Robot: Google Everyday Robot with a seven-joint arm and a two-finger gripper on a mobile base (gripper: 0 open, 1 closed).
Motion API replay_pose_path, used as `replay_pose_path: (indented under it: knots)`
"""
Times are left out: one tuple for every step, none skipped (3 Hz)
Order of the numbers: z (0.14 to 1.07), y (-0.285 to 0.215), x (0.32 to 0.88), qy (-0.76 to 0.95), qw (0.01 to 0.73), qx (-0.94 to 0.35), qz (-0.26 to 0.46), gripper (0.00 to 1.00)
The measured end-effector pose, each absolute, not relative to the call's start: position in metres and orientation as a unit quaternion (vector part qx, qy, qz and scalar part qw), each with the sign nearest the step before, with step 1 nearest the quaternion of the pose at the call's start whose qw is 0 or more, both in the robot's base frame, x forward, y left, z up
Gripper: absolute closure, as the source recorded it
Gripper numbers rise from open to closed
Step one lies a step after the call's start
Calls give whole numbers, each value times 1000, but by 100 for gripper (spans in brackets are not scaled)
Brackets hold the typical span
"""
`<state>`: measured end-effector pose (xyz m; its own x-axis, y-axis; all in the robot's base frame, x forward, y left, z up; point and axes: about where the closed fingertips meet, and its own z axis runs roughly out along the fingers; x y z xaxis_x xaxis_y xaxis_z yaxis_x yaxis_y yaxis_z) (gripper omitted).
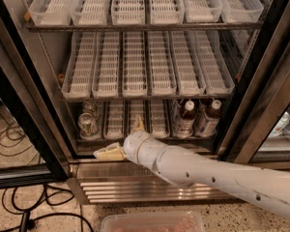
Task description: Pick 7up can from bottom shelf of fridge
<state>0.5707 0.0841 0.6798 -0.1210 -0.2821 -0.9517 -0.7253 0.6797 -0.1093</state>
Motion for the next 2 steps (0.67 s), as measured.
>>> replay_pose_path:
  knots:
    - [672, 93, 573, 717, 583, -326, 199, 0]
    - [650, 125, 578, 698, 617, -304, 200, 0]
